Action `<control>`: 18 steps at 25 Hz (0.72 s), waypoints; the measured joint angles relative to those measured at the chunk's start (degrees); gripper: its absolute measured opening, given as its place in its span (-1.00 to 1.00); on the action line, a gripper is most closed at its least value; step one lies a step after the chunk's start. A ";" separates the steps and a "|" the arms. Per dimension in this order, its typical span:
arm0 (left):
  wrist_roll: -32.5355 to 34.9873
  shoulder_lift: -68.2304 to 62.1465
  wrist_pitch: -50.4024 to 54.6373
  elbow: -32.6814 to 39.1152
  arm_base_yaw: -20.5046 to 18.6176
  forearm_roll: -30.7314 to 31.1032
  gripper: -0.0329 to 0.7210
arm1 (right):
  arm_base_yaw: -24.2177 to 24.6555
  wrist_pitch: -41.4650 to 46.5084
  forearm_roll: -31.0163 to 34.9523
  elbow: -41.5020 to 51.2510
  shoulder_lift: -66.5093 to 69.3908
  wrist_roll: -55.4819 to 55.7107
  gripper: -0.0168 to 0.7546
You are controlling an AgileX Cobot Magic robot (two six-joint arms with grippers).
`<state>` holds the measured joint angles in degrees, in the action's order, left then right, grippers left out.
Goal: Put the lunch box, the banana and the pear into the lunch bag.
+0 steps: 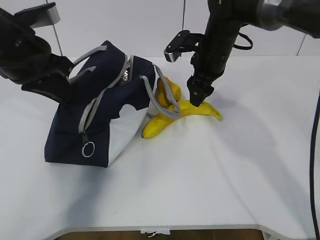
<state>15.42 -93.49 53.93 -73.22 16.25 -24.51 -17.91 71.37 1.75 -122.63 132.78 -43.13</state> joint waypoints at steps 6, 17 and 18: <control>0.00 0.00 0.10 0.00 0.00 0.14 -0.92 | 0.00 -0.57 0.22 0.05 2.83 -0.34 0.45; 0.00 0.00 0.10 0.00 0.00 0.14 -0.92 | 0.00 -4.18 2.06 0.05 4.60 -0.34 0.41; 0.00 0.00 0.10 0.00 0.00 0.14 -0.92 | 0.00 -4.18 2.29 0.05 4.60 -0.34 0.36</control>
<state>15.42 -93.49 54.03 -73.22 16.25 -24.38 -17.91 67.20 4.04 -122.58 137.38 -43.48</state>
